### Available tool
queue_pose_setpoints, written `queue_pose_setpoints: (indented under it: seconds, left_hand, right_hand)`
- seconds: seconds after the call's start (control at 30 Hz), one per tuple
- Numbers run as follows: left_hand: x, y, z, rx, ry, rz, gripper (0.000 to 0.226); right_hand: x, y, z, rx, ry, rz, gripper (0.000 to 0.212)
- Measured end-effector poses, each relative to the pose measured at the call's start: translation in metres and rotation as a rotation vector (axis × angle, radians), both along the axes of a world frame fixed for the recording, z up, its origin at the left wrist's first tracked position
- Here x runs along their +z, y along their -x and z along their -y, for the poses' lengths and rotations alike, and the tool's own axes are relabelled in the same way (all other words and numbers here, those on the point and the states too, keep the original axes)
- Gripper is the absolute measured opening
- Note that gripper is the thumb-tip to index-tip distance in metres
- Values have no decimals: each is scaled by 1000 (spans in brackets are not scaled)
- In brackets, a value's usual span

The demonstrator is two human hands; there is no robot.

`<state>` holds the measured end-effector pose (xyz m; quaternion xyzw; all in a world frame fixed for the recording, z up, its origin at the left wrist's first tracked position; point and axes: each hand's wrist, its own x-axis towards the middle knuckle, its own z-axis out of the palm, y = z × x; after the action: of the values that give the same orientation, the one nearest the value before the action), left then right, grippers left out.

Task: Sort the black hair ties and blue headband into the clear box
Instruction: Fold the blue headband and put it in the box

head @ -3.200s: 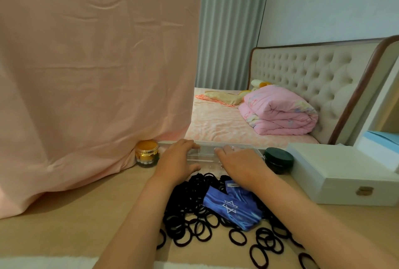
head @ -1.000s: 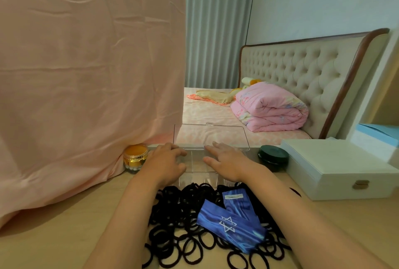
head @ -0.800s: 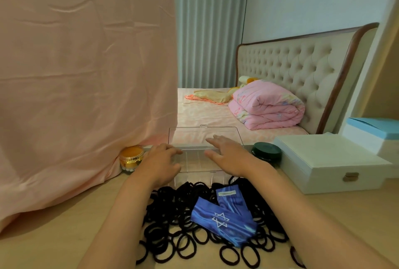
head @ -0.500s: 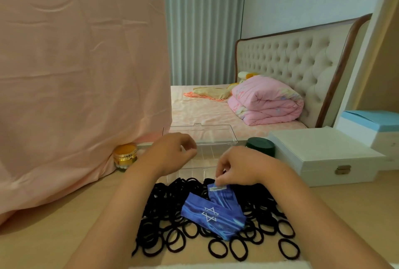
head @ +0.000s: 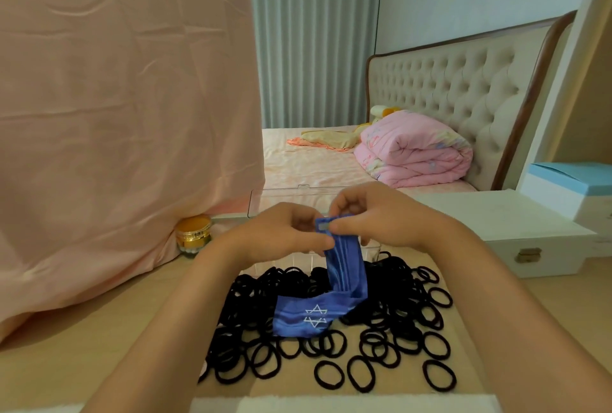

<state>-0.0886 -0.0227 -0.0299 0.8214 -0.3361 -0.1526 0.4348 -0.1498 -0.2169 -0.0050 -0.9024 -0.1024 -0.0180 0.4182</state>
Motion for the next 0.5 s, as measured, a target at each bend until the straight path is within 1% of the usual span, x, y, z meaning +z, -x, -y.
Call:
queue_pose_setpoints:
  seconds: [0.03,0.1,0.17,0.2,0.27,0.37,0.5]
  left_hand:
    - [1,1,0,2,61,-20,20]
    - [5,1,0,37,173,-38,20]
    - [11,1,-4,80,262,-33,22]
    - [15,1,-6,102,300,-26,22]
    - [23,3,-10,160,369,1,21]
    - [30,5,-13,235,464,29,21]
    - [33,6,-14,257,541,0,25]
  right_hand:
    - [2,1,-2,-25,-75,44,5]
    - [3,1,-6,-72,-247,119,11]
    - [3,-1,-10,-99,-426,130,22]
    - [2,-2,-11,-102,-483,107,28]
    - [-1,-2,-14,-77,-489,26,30]
    - [-8,-2,-19,-8,-395,-56,23]
    - [-11,-6,-27,-67,-507,-12,16]
